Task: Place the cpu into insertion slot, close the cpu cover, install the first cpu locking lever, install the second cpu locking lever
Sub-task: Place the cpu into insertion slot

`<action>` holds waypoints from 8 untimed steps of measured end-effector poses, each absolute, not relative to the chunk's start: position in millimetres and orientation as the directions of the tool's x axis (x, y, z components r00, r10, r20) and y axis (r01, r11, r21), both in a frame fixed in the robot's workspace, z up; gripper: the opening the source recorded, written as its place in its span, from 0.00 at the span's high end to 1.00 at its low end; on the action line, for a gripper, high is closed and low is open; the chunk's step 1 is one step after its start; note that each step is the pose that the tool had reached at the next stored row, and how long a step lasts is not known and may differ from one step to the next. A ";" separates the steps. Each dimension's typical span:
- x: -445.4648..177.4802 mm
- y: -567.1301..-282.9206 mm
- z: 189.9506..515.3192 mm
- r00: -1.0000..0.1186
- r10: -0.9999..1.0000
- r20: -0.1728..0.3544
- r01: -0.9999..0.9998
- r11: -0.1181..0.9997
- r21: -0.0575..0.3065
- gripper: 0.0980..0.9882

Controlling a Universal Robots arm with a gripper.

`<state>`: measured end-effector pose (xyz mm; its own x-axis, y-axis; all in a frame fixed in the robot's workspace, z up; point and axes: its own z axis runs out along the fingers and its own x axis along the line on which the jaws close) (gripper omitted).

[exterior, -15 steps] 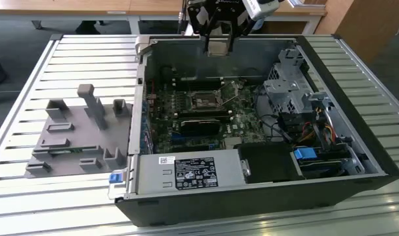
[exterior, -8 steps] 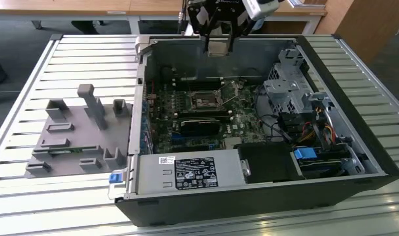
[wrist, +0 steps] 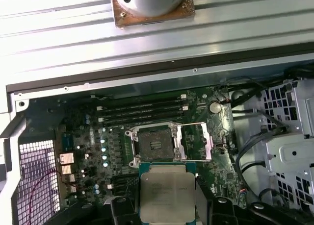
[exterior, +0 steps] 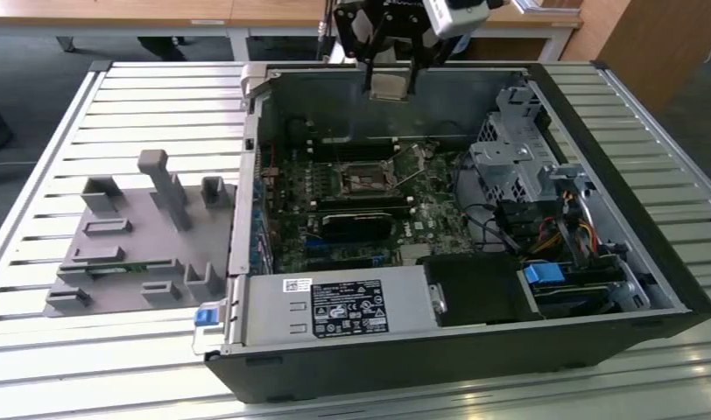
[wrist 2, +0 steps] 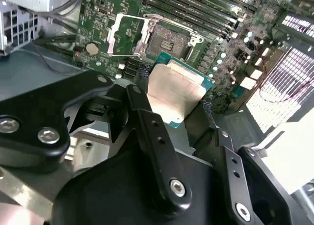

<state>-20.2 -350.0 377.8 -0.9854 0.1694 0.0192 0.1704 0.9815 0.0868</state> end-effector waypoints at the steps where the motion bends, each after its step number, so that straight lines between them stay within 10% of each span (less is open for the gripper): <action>1: -20.2 -350.1 377.7 -0.983 0.182 0.019 0.183 0.979 0.087 0.50; 8: -20.2 -350.1 377.2 -0.961 0.274 0.019 0.275 0.958 0.086 0.50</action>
